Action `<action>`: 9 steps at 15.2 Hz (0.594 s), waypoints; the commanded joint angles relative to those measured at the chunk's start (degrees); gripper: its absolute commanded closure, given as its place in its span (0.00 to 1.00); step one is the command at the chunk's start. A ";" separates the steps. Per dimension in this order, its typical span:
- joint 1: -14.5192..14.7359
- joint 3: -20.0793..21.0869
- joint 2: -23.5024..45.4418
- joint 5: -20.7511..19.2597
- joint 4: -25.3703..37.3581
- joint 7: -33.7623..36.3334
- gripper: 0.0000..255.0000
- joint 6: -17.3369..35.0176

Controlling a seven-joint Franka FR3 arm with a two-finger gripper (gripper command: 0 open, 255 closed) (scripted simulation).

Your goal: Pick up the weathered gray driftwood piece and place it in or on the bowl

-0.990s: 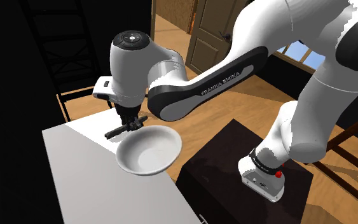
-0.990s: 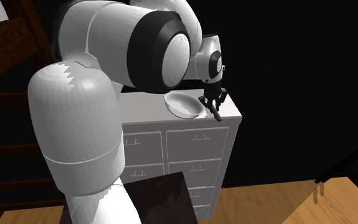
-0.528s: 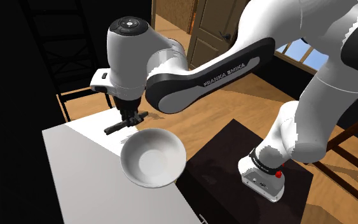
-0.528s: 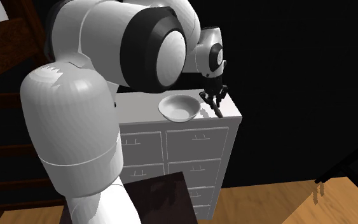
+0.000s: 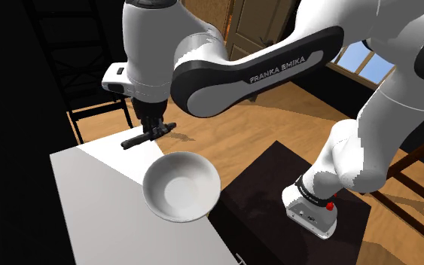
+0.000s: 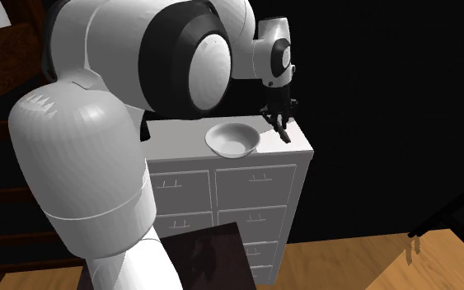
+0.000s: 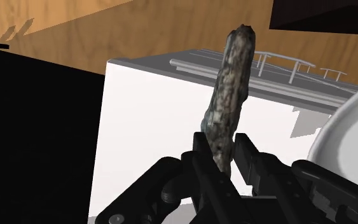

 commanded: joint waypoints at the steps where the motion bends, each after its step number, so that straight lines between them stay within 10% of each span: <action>1: -0.07 0.00 -0.53 0.43 0.95 -0.53 1.00 -1.40; 9: -0.09 0.09 -1.96 1.63 5.49 -1.98 1.00 -7.12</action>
